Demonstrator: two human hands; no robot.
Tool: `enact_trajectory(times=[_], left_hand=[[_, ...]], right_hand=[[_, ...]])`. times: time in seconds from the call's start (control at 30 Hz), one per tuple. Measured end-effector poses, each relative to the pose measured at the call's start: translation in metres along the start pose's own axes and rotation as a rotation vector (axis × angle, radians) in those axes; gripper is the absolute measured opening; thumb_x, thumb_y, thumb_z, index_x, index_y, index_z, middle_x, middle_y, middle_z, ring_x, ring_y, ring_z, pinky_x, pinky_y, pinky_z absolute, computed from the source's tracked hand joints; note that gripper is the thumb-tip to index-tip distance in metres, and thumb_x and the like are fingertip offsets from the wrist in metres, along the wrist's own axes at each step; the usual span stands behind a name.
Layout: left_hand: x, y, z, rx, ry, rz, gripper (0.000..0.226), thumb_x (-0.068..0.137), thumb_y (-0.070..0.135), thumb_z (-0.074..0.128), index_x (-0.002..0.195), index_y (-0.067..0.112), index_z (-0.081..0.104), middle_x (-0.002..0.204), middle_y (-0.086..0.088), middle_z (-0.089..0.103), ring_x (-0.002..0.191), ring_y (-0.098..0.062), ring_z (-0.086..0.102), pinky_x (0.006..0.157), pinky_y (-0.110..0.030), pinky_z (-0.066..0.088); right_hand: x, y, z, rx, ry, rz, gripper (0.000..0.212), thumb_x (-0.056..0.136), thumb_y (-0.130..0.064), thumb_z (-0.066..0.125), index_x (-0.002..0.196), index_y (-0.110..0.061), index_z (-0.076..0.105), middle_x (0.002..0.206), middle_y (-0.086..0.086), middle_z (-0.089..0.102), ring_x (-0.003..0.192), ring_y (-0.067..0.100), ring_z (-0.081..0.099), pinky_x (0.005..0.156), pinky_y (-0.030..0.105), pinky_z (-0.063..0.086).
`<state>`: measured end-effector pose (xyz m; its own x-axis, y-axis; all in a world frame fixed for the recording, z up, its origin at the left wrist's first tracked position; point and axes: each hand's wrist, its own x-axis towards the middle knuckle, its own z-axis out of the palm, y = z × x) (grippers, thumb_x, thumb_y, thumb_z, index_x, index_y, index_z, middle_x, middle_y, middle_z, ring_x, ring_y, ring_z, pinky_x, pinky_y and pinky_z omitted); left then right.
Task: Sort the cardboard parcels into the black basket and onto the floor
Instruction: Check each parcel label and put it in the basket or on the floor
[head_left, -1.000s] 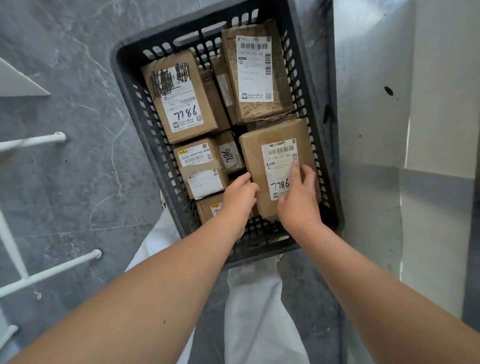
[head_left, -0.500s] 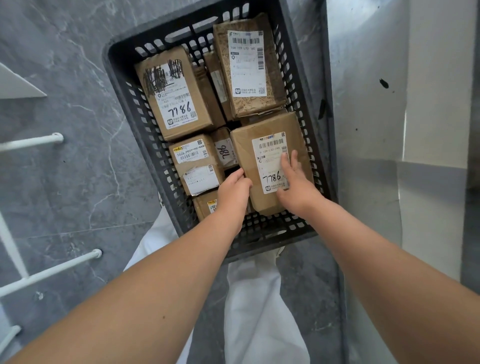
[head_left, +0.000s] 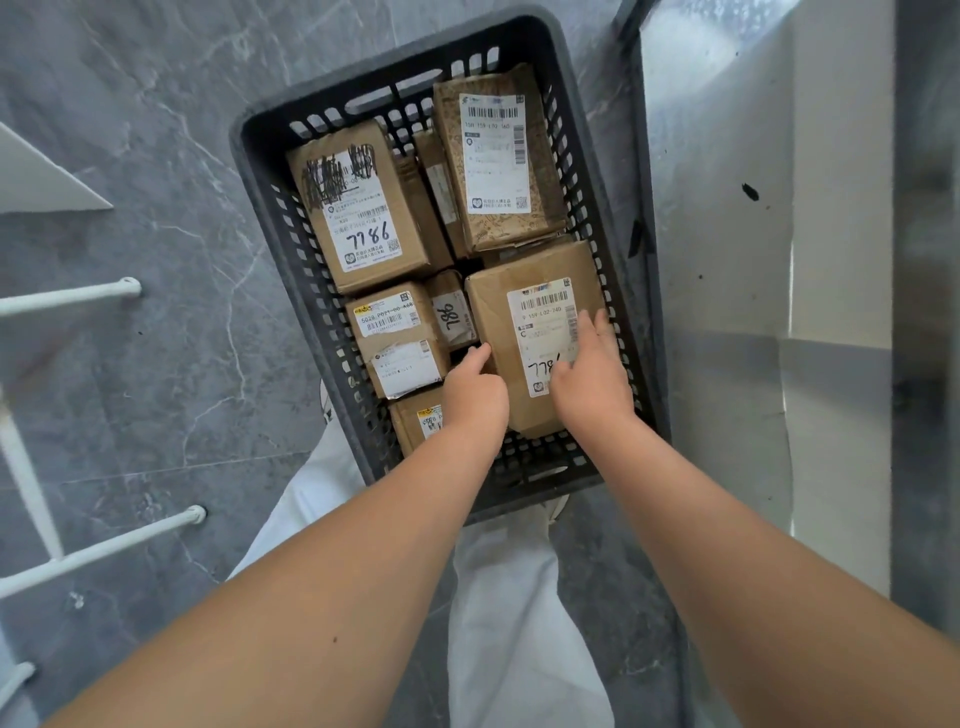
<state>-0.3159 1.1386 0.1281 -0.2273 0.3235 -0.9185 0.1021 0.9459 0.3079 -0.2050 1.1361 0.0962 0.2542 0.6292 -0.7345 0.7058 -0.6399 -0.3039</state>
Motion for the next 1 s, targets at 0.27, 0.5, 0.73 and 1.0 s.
enact_trajectory(times=[0.27,0.5,0.73,1.0], left_hand=[[-0.024,0.031,-0.003,0.147,0.049,0.266,0.054,0.099,0.004,0.034,0.149,0.024,0.039,0.159,0.005,0.03,0.144,-0.019,0.032,0.117,-0.04,0.031],[-0.06,0.079,-0.046,0.242,0.144,0.484,0.065,0.095,-0.005,0.028,0.155,0.02,0.023,0.163,0.009,0.015,0.15,-0.008,0.009,0.123,-0.034,0.012],[-0.133,0.145,-0.096,0.42,0.251,0.859,0.052,0.106,0.025,0.019,0.157,0.017,0.01,0.165,0.005,0.004,0.15,-0.005,-0.002,0.124,-0.032,0.001],[-0.27,0.258,-0.157,0.345,0.515,1.096,0.056,0.106,0.037,0.018,0.157,0.015,0.013,0.164,0.002,0.004,0.151,-0.012,0.001,0.123,-0.032,0.002]], right_hand=[[-0.018,-0.051,-0.025,0.025,0.067,-0.071,0.07,0.099,-0.008,0.041,0.158,-0.017,0.005,0.165,0.0,0.005,0.152,0.015,0.005,0.123,0.041,0.014],[-0.054,-0.118,-0.067,-0.045,0.16,-0.274,0.061,0.102,-0.015,0.034,0.157,-0.016,0.009,0.165,-0.001,0.007,0.152,0.014,0.006,0.123,0.044,0.013],[-0.104,-0.186,-0.147,-0.139,0.312,-0.449,0.061,0.104,-0.021,0.031,0.158,-0.016,0.004,0.166,-0.001,-0.001,0.152,0.013,-0.003,0.124,0.043,0.003],[-0.212,-0.279,-0.293,-0.102,0.534,-0.66,0.062,0.104,-0.028,0.03,0.158,-0.018,0.002,0.165,-0.003,-0.003,0.152,0.011,-0.004,0.124,0.038,0.003]])
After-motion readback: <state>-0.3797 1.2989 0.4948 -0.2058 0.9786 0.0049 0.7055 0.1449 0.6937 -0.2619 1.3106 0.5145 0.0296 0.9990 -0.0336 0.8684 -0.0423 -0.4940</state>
